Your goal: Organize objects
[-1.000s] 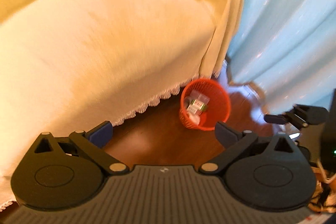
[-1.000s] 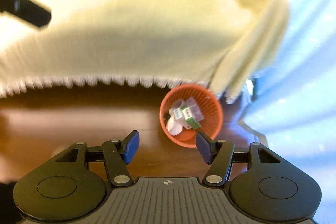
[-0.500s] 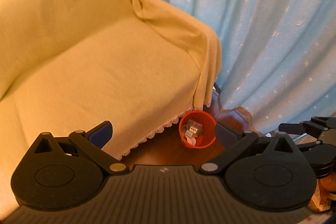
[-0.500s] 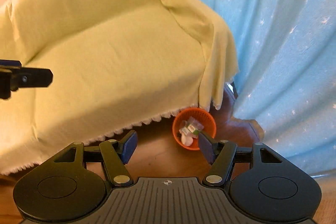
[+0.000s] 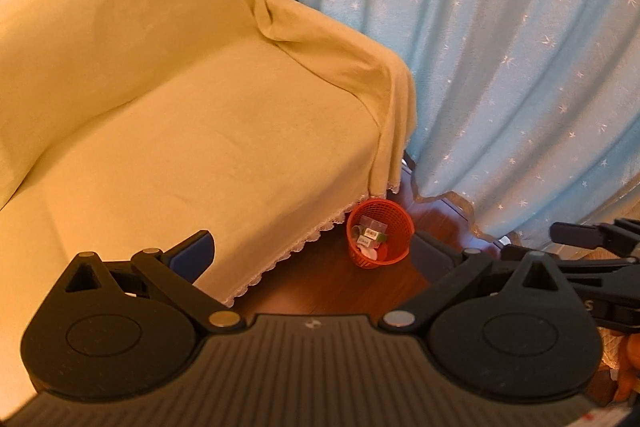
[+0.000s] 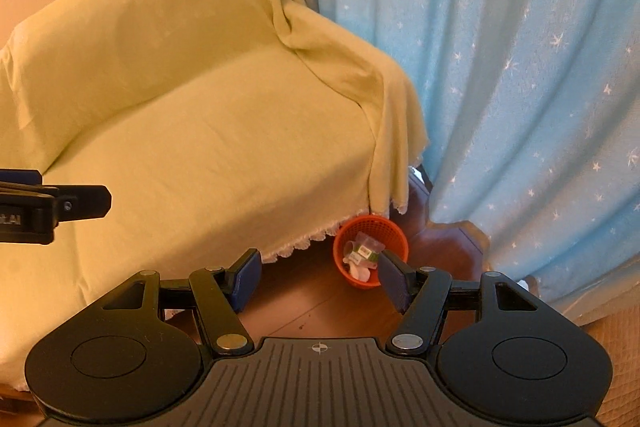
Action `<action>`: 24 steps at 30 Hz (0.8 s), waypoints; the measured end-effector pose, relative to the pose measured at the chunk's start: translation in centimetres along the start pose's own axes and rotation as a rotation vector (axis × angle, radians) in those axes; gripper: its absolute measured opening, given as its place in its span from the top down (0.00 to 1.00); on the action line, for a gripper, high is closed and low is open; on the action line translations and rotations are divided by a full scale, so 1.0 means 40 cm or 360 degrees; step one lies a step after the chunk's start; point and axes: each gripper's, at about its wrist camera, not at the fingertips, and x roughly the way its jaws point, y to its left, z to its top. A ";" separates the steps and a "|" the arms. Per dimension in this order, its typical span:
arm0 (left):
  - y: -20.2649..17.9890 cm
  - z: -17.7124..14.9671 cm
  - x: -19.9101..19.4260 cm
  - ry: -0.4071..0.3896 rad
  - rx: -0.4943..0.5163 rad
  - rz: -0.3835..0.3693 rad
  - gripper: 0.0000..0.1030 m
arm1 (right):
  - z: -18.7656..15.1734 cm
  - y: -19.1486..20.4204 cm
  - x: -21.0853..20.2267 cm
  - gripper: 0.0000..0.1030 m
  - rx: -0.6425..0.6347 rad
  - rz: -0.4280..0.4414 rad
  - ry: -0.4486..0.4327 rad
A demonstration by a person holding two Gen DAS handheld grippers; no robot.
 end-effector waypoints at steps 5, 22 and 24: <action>0.010 -0.002 -0.042 -0.0035 -0.0056 0.0040 0.01 | 0.016 0.007 -0.041 0.40 -0.0066 -0.0001 -0.0074; -0.051 -0.029 -0.069 0.0010 -0.0024 0.0119 0.01 | -0.038 -0.051 -0.069 0.40 -0.0083 0.0011 -0.0010; -0.056 -0.038 -0.064 0.0030 -0.0017 0.0115 0.01 | -0.051 -0.056 -0.067 0.40 -0.0077 0.0014 0.0008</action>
